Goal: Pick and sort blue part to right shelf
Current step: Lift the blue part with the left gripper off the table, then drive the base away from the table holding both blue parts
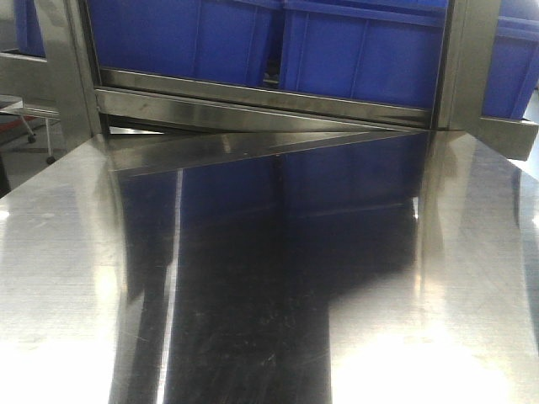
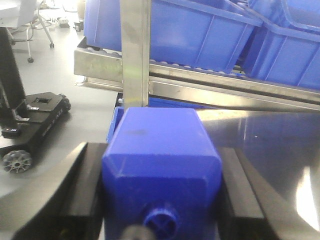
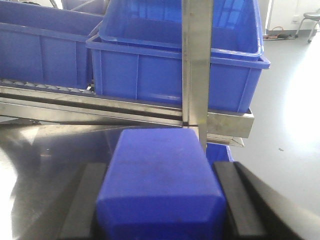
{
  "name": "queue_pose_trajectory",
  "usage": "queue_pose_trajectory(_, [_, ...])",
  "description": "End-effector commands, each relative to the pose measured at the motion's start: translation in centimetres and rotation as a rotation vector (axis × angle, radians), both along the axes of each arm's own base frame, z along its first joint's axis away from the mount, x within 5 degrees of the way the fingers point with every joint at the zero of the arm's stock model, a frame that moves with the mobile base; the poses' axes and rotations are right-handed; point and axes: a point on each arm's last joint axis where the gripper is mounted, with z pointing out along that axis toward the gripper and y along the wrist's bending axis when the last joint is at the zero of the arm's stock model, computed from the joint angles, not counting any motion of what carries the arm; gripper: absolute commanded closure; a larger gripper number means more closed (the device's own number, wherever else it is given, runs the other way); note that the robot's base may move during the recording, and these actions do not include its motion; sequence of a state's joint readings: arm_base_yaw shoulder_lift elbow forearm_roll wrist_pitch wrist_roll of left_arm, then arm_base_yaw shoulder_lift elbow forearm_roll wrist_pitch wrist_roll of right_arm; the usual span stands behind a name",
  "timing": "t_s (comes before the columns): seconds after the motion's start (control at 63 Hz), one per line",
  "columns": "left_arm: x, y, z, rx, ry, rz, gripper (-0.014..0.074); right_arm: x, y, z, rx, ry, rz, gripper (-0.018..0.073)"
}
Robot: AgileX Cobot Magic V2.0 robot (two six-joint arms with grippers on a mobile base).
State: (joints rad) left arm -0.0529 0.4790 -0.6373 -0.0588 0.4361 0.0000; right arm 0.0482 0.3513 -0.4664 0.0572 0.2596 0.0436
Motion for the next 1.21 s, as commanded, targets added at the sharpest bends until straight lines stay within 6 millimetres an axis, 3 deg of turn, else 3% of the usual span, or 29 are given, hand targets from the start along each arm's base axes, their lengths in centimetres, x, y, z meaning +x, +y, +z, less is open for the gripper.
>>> queue_pose_trajectory(0.0, [0.02,0.04,1.69,-0.014,-0.108,0.005,0.0228,-0.11,-0.12,1.81,-0.006,-0.119,-0.013,0.0278])
queue_pose_trajectory(1.19, [0.02,0.03,1.69,-0.016,-0.107,0.005,0.0228,-0.11,-0.12,1.81,-0.006,-0.119,-0.013,0.0278])
